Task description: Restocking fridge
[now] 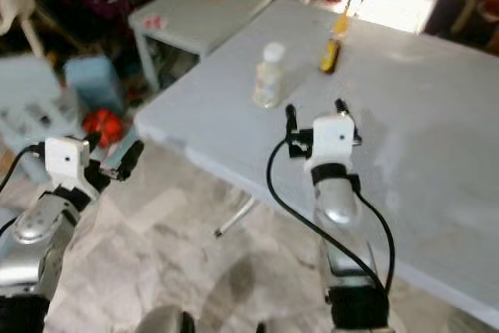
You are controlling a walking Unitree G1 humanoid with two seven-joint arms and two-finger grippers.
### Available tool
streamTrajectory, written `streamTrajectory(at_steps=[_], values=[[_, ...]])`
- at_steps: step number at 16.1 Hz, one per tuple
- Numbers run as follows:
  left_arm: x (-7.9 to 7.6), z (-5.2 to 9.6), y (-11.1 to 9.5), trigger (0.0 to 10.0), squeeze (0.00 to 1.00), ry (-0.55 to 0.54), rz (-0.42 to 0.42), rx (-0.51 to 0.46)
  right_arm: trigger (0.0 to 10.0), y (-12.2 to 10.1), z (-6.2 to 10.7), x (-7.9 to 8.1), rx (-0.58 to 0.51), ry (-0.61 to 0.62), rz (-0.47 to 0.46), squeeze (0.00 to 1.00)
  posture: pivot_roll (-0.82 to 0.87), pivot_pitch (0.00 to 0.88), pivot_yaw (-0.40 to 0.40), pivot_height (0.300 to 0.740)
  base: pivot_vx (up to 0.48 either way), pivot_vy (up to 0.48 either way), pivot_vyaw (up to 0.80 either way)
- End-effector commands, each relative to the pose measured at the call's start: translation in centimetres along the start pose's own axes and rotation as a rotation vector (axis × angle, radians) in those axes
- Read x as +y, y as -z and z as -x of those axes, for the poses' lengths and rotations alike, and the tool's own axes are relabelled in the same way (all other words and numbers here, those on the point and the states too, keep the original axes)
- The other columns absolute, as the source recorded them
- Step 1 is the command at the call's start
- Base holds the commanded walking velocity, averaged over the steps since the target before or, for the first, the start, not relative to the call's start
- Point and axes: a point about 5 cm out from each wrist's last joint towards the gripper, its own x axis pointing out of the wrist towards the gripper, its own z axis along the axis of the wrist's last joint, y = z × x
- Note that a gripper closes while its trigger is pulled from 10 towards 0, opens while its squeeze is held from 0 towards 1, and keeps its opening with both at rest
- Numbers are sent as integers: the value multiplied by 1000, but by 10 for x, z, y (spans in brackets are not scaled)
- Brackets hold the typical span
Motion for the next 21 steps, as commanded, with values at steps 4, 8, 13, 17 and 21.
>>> streamTrajectory(at_steps=[4,8,13,17,21], values=[[-4,-3,0,10000,0,13,0,2,10000,-2,-1,-8,-13,-14,36,0,26,37,4,740,320,0,0],[-4,-7,0,10000,0,13,-4,1,10000,-6,-2,-2,-31,-46,26,0,28,35,4,740,290,0,594],[-6,-8,0,10000,0,15,4,-11,10000,-7,-4,-1,-41,-38,35,0,29,35,2,740,0,0,626],[-5,-8,0,10000,0,20,-1,-7,10000,-8,-4,-3,-51,22,46,0,35,28,-1,740,0,0,0],[-6,-7,2,10000,0,32,-5,2,10000,-4,-11,-14,-24,107,40,0,44,36,2,740,0,0,0]])
